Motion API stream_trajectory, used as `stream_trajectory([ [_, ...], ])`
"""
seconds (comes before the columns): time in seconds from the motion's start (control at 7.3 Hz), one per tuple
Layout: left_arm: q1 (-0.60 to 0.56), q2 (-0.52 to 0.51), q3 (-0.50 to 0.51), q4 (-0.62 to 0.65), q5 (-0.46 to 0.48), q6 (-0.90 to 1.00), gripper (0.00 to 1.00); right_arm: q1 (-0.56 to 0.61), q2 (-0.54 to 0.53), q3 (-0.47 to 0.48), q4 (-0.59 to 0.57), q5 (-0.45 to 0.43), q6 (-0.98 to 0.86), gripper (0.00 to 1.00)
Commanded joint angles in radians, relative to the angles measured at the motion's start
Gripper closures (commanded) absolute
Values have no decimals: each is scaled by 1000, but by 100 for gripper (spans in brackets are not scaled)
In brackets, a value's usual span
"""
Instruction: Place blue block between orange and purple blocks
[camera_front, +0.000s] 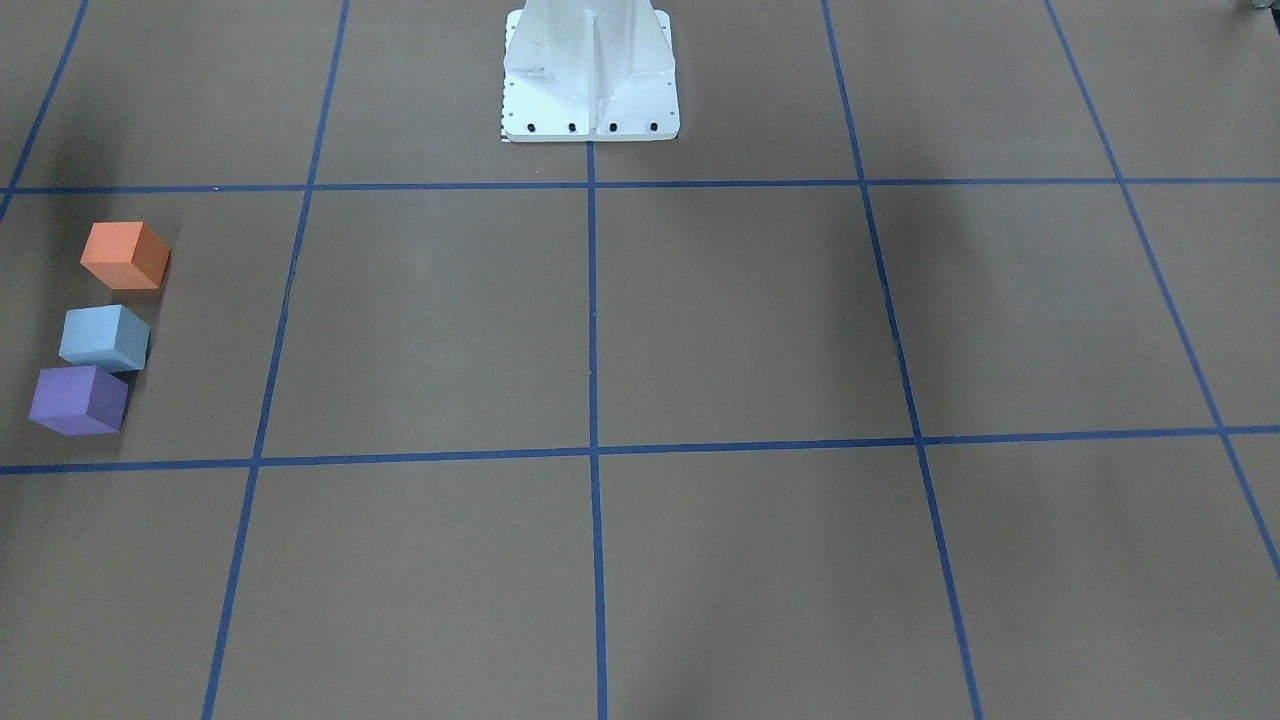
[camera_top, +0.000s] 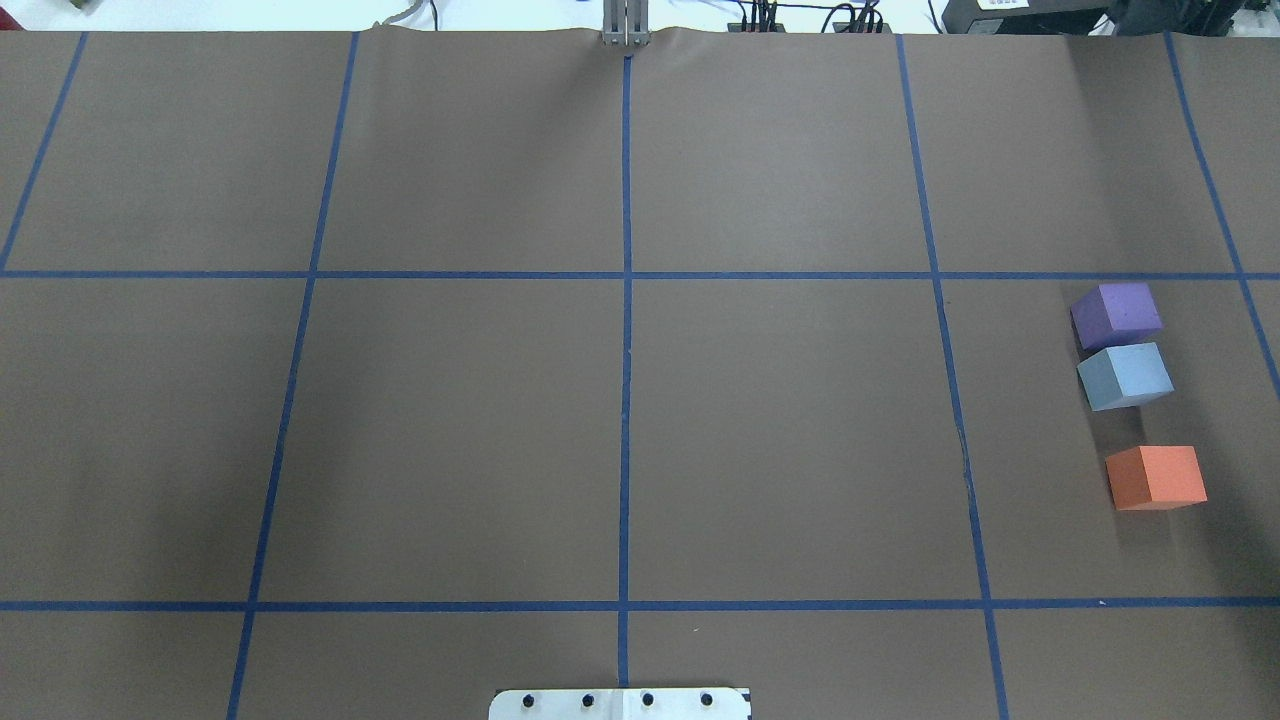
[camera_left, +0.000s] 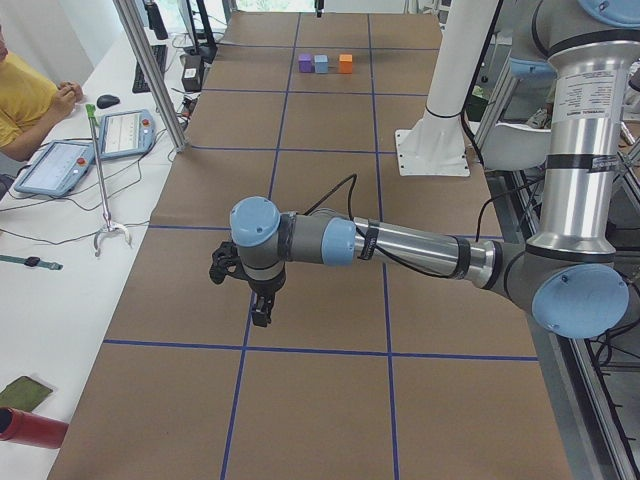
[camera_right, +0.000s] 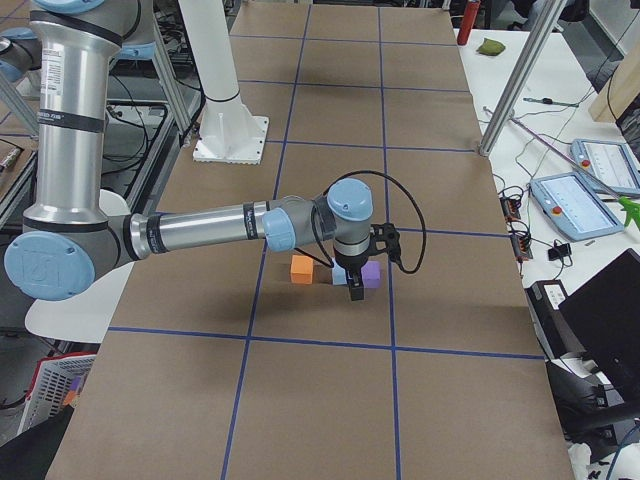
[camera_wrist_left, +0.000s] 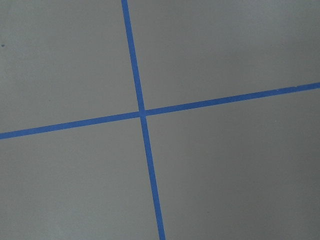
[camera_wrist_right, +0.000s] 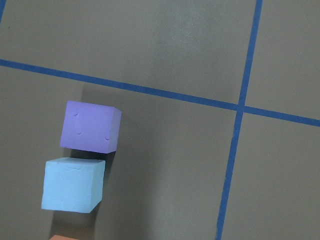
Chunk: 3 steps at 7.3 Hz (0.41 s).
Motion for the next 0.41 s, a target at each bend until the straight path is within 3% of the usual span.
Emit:
stream_trajectory([
  [0.0, 0, 1, -5, 0, 0, -2, 0, -1, 2, 2, 2, 0, 1, 0],
  [0.27, 0, -9, -7, 1, 4, 1, 0, -1, 2, 2, 7, 0, 1, 0],
])
